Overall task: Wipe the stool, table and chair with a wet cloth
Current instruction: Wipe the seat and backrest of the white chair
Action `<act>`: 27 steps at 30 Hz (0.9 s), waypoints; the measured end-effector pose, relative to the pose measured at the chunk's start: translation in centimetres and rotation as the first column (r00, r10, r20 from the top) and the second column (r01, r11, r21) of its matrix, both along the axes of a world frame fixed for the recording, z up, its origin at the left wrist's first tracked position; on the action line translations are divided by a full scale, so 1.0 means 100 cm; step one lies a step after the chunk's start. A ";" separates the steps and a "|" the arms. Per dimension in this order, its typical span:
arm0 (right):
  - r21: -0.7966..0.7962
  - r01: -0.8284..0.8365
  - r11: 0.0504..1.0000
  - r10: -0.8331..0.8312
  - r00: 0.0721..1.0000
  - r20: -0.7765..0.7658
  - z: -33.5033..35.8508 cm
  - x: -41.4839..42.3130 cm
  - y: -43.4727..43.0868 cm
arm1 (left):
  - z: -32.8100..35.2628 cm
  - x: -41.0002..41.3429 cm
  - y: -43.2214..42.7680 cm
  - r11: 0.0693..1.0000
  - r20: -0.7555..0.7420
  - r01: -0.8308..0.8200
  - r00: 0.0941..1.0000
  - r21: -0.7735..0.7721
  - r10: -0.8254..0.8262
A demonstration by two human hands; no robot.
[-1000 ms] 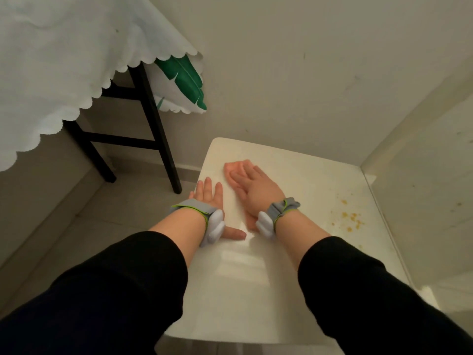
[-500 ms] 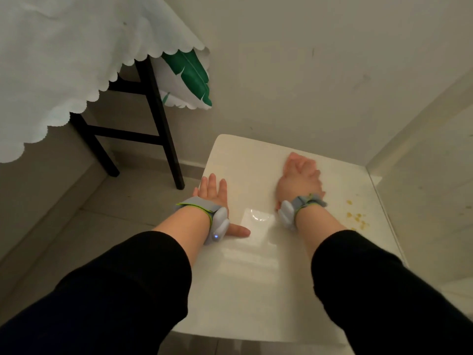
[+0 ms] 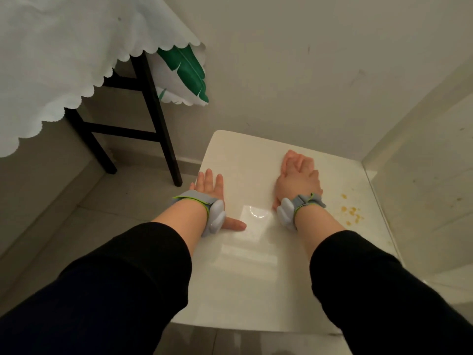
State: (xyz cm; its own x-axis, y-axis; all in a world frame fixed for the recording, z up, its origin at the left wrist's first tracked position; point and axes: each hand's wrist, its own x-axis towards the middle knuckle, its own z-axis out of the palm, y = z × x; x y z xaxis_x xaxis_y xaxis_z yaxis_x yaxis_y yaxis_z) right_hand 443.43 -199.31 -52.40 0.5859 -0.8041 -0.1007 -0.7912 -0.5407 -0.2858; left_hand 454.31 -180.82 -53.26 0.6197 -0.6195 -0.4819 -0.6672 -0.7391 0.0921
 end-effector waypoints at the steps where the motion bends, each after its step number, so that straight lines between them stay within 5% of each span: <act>1: -0.003 -0.006 1.000 0.006 1.000 0.003 -0.001 0.001 0.012 | -0.001 0.001 0.000 1.000 0.004 -0.002 1.000 -0.002 0.002; 11: -0.126 -0.546 0.828 0.546 0.837 -0.033 -0.008 -0.070 0.047 | 0.004 -0.005 0.001 1.000 0.055 -0.004 0.998 -0.030 0.006; 20: -0.019 0.002 1.000 -0.003 0.999 -0.043 -0.003 -0.102 0.043 | 0.033 -0.019 0.001 0.999 0.065 0.042 0.997 0.031 -0.044; 27: -0.086 -0.444 0.892 0.443 0.896 -0.023 -0.006 -0.130 0.104 | 0.036 -0.044 -0.041 0.989 -0.028 0.139 0.990 -0.044 -0.140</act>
State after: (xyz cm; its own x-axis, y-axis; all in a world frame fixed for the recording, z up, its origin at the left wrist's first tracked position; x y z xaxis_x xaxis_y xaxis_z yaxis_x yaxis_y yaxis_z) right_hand 430.38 -188.93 -52.99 0.8835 -0.4663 -0.0452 -0.4641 -0.8580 -0.2200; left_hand 449.93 -184.90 -49.63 0.5107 -0.7189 -0.4716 -0.7599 -0.6340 0.1436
